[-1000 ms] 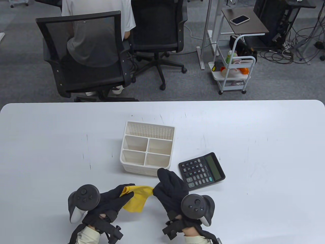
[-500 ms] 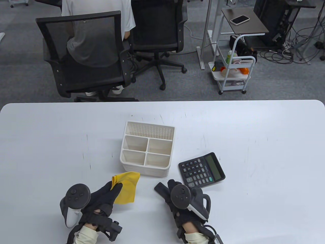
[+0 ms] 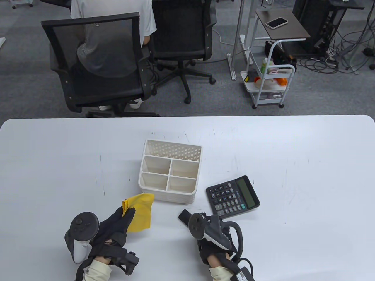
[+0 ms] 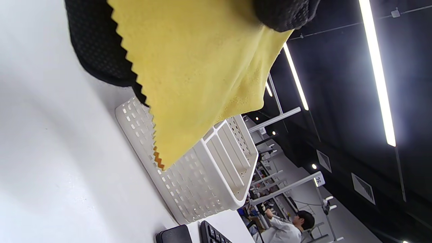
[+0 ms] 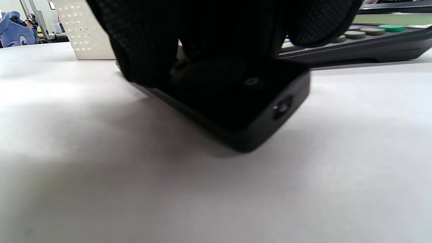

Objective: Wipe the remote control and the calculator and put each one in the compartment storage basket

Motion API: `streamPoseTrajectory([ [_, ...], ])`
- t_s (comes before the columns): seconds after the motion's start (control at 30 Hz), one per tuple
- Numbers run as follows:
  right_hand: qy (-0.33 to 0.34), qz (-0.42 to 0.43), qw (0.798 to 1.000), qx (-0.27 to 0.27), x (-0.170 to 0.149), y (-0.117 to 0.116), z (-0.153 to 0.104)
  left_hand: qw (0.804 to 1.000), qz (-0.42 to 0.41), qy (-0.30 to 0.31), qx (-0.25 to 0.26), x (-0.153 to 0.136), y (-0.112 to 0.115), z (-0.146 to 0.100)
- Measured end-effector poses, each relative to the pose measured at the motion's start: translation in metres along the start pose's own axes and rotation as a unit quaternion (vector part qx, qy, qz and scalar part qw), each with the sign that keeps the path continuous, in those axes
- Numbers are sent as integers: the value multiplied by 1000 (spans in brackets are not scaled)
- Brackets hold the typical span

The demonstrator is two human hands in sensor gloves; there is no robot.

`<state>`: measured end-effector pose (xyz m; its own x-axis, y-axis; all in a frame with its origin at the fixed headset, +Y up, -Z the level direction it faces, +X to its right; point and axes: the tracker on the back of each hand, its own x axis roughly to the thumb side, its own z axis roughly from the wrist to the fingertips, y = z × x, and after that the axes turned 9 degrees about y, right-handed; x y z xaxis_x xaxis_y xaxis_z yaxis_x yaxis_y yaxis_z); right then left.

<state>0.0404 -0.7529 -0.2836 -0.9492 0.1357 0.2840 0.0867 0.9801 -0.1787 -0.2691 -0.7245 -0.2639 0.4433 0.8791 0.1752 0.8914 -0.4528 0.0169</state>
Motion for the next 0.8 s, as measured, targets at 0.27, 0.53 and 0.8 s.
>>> streamPoseTrajectory([
  [0.27, 1, 34, 999, 17, -3, -2, 0, 1000, -16, 6, 6, 0, 1, -1],
  [0.53, 13, 20, 1000, -15, 1, 3, -3, 999, -35, 14, -1, 1, 3, -3],
  [0.8, 51, 130, 976, -168, 10, 33, -24, 997, -79, 11, -1, 1, 8, -4],
])
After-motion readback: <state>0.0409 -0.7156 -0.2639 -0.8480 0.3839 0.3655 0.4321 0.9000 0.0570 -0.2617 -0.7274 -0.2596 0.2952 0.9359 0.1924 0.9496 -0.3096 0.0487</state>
